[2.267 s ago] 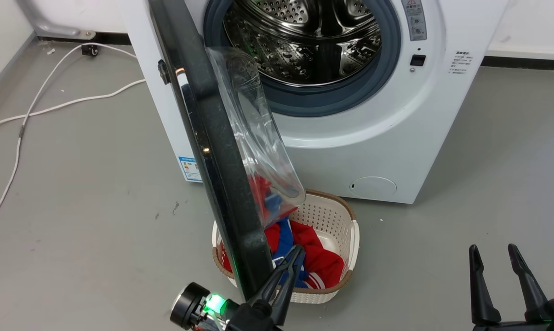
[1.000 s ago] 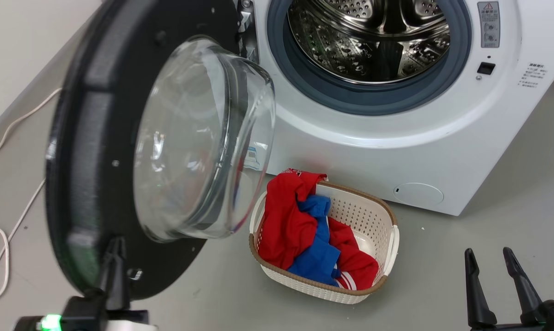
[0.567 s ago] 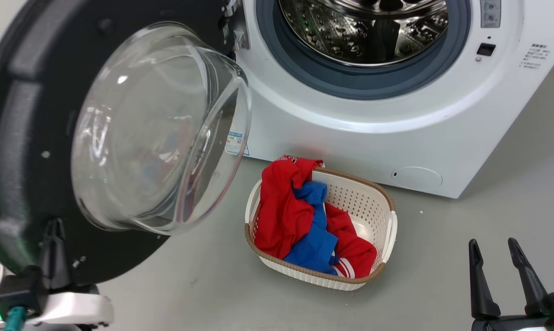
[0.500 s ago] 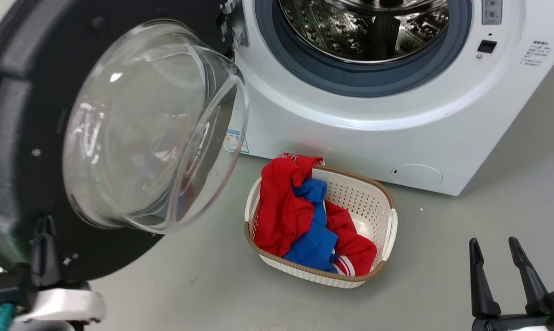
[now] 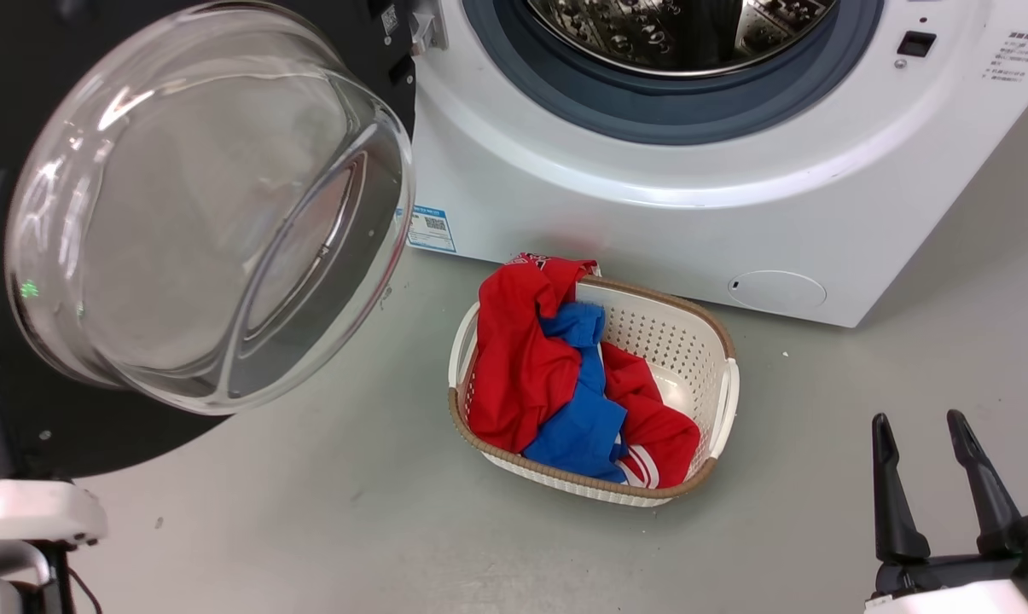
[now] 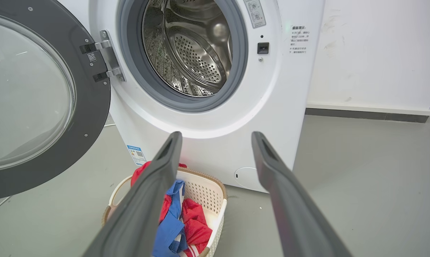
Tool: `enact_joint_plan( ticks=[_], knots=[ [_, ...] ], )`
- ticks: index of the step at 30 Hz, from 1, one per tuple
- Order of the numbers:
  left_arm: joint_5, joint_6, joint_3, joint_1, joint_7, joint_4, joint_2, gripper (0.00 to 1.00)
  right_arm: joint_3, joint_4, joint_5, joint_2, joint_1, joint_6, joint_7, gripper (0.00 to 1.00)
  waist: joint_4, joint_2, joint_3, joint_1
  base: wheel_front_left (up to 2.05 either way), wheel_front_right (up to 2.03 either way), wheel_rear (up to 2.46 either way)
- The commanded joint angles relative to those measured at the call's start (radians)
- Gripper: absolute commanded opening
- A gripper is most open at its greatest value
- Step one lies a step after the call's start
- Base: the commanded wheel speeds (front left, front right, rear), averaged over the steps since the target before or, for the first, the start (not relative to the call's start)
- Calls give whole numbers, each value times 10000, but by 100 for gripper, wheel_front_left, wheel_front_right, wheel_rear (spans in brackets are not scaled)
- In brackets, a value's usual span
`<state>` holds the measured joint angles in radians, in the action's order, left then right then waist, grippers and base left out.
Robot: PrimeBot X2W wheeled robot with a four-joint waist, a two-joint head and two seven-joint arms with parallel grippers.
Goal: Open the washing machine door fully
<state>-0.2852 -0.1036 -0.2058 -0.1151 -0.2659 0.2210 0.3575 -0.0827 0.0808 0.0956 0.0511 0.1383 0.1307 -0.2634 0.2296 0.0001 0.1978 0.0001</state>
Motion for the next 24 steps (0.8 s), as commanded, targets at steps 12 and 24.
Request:
enact_joint_plan(
  ticks=[12, 24],
  knots=[
    [-197, 392, -1081, -1336, 26, 1442, 480, 0, -65, 142, -153, -20, -353, 1, -17, 100, -180, -1, 438, -1, 0, 0, 0],
    [109, 933, -1590, -2687, 26, 3293, 959, 0, -16, 179, -269, -18, -602, 1, -17, 100, -399, -1, 769, -1, 0, 0, 0]
  ],
)
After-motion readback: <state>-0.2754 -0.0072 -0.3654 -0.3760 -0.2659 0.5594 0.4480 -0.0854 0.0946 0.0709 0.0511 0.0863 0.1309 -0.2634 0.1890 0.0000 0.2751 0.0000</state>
